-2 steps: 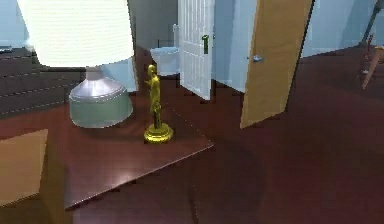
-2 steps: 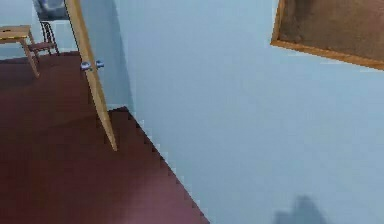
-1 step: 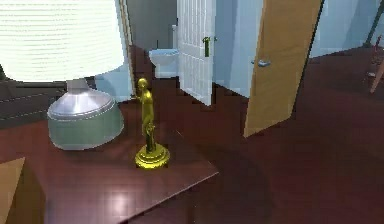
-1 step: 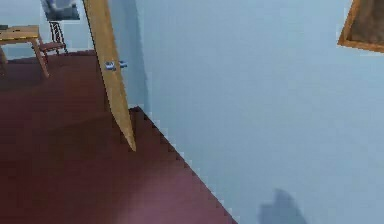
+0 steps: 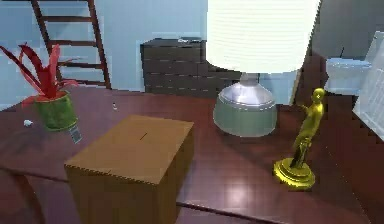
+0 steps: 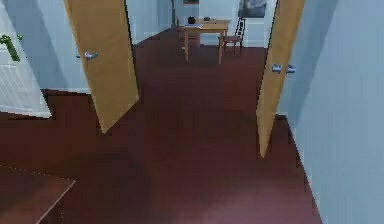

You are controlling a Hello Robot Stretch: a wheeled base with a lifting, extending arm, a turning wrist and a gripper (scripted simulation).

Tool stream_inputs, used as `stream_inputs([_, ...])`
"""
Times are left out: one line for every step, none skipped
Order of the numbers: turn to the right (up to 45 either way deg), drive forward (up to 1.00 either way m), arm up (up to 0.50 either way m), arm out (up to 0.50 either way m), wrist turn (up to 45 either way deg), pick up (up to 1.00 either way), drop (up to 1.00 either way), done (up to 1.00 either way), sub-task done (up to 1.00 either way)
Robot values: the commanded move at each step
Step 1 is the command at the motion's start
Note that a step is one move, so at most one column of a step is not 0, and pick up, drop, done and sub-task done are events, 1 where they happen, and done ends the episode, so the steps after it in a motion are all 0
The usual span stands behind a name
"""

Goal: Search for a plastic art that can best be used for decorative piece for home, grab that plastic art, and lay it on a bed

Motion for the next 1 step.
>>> stream_inputs([-45.0,0.00,0.00,0.00,0.0,0.00,0.00,0.00,0.00])
